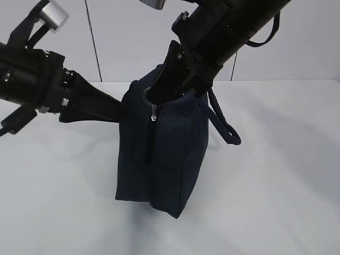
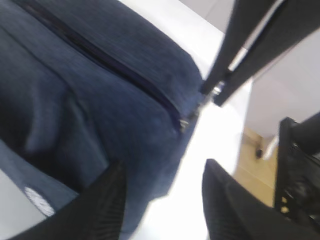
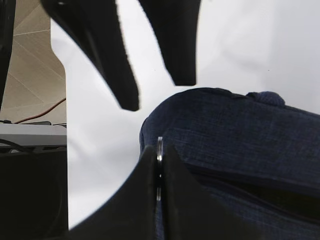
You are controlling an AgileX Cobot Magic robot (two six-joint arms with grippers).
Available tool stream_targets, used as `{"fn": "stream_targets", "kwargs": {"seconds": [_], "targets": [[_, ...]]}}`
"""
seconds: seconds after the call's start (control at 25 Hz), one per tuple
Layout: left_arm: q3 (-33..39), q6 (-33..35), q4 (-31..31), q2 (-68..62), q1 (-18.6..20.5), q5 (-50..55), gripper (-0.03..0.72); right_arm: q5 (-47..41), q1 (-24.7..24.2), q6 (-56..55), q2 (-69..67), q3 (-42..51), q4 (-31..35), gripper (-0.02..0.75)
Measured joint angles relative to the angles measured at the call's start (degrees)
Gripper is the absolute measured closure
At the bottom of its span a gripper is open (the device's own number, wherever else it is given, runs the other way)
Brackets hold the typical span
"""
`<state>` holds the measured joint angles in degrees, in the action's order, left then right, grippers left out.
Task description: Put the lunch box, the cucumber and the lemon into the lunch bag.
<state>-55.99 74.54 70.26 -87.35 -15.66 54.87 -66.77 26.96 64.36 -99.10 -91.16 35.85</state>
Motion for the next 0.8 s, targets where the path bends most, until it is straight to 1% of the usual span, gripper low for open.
{"fn": "stream_targets", "kwargs": {"seconds": [0.12,0.24,0.6,0.8], "targets": [[0.0,1.6,0.5,-0.6,0.0,-2.8,0.327,0.0,0.0,0.4,0.0,0.0,0.0,0.73],[0.0,2.2,0.8,-1.7,0.0,-3.4,0.327,0.0,0.0,0.6,0.0,0.0,-0.1,0.73],[0.0,5.6,4.6,-6.1,0.0,-1.7,0.327,0.0,0.0,0.7,0.0,0.0,-0.1,0.73],[0.0,6.4,5.0,-7.1,0.0,-0.8,0.336,0.0,0.0,0.7,0.0,0.0,-0.1,0.73]]}}
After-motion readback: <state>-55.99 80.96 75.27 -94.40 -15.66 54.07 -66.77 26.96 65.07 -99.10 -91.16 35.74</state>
